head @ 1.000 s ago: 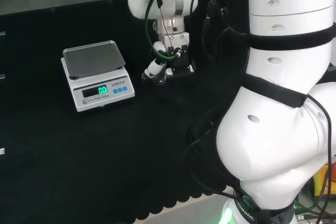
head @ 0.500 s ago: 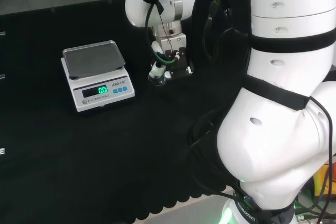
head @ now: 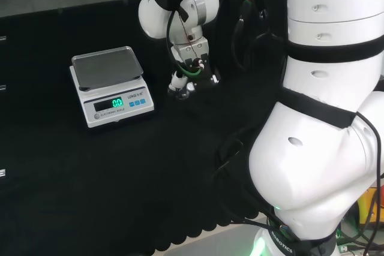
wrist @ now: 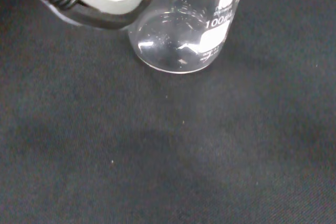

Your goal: Pick up the beaker.

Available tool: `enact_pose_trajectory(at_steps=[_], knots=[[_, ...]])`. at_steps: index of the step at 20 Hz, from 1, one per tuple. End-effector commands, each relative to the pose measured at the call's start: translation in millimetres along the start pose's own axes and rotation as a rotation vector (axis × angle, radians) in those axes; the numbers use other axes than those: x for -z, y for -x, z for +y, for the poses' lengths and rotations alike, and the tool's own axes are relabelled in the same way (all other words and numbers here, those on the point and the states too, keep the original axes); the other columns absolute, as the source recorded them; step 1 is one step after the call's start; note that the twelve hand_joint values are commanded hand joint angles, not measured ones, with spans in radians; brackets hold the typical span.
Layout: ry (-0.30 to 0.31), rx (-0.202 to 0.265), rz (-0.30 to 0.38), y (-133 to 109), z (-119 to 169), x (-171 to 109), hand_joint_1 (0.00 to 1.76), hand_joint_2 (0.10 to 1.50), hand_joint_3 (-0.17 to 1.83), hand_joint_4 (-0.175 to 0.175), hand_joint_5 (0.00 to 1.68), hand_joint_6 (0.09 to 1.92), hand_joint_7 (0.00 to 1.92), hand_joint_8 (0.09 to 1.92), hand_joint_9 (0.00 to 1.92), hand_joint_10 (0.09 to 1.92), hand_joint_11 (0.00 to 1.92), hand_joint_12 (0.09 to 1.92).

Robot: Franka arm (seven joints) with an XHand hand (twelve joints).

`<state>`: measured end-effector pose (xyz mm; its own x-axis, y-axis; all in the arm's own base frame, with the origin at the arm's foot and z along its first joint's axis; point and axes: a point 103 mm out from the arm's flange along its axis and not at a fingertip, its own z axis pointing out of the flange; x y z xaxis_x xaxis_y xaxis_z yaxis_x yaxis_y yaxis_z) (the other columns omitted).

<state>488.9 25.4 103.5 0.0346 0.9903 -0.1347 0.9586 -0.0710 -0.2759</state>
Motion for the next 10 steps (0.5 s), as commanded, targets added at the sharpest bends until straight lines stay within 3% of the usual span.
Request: enact_pose_trajectory(at_steps=[1,10], knots=[[0.015,0.004,0.013,3,-2,16,1.09,0.73,0.41,-0.175,0.96,0.74,1.20,0.69,1.69,0.09,1.72,0.37],[0.048,0.015,-0.023,11,-20,73,1.10,0.72,0.43,-0.175,0.98,0.73,1.22,0.67,1.70,0.09,1.72,0.37]])
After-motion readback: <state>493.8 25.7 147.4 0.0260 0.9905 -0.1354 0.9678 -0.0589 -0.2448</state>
